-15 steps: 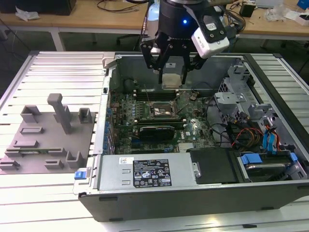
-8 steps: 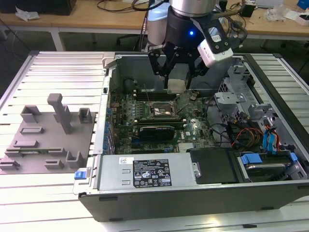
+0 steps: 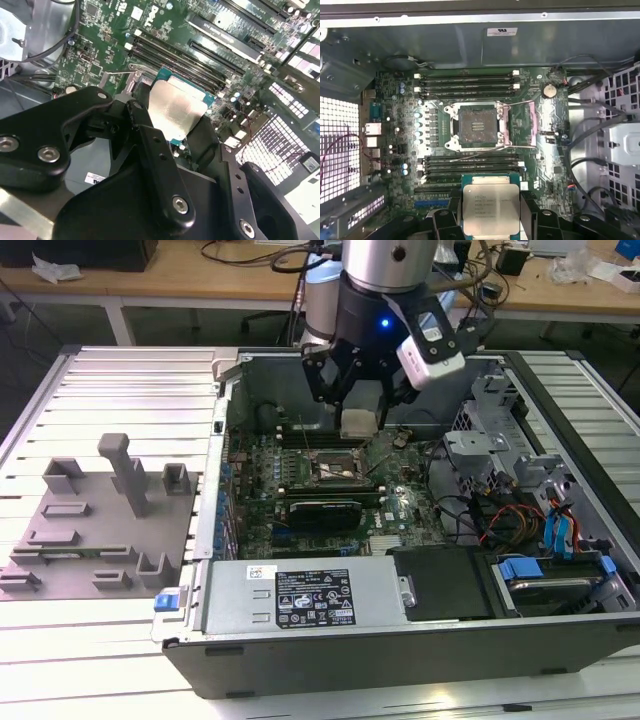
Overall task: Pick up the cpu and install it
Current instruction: 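Pick up the cpu and move it towards the insertion slot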
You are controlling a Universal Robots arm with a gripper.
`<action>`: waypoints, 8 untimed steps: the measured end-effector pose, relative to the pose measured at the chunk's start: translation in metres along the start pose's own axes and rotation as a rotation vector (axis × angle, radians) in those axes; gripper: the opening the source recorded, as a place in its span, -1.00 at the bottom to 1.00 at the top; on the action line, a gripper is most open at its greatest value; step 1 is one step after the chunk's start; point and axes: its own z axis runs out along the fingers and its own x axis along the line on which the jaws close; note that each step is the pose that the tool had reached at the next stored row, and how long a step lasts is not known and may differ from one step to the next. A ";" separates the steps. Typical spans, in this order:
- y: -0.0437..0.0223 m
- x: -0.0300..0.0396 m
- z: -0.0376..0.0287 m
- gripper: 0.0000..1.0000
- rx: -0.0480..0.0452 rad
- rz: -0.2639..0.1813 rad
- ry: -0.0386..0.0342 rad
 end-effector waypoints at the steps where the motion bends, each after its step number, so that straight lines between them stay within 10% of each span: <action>1: 0.0003 0.0005 0.0038 0.09 0.0001 0.000 0.0001; 8: 0.0006 0.0067 0.0210 0.09 0.0001 0.000 0.0000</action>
